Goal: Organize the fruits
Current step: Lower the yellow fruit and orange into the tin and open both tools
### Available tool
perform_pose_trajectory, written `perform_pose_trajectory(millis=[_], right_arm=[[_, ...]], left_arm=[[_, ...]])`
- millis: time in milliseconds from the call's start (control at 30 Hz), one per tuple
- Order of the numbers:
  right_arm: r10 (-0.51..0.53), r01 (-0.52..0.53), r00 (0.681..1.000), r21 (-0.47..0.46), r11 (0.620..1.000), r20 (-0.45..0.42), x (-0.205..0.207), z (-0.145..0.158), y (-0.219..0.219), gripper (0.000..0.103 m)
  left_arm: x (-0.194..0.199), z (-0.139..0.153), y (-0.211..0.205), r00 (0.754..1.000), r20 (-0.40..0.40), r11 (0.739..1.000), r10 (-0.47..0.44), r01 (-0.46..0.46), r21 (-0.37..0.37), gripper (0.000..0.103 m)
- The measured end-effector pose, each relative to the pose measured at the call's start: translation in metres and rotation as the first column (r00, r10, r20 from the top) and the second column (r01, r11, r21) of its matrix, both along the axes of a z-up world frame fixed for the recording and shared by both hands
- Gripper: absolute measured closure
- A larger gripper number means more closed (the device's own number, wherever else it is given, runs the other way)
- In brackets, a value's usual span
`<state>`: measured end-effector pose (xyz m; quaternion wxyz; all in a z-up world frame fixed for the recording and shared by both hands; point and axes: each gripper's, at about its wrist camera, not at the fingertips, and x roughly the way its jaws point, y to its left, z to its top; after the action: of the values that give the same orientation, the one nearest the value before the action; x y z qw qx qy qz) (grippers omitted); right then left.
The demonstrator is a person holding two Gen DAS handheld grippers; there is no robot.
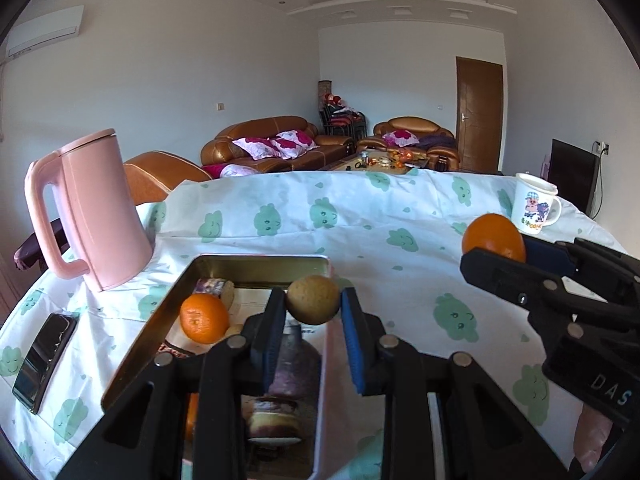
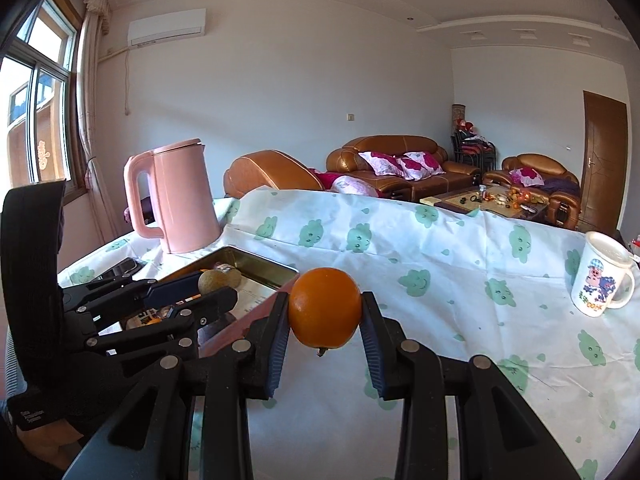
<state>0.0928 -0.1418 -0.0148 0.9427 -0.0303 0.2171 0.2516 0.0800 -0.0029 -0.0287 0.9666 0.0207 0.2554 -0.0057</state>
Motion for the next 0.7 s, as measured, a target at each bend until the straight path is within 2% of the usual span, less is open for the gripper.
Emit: perform_pose_trajectory(millis=[367,700], right_arm=[[0.154,-0.155,0.988,-0.039,0.987,-0.025,0.008,-0.002,0.081,0.067],[0.218,-0.224,0.972,-0.065,0.972,-0.088,0.017,-0.02,0.118,0.066]], left_arm=[[0.001,-0.013,0.069,0.989,-0.061,0.991,0.132,-0.133,-0.02,0.074],[0.002,-0.027,0.091,0.983,-0.127,0.989,0.136,-0.143,-0.043,0.073]])
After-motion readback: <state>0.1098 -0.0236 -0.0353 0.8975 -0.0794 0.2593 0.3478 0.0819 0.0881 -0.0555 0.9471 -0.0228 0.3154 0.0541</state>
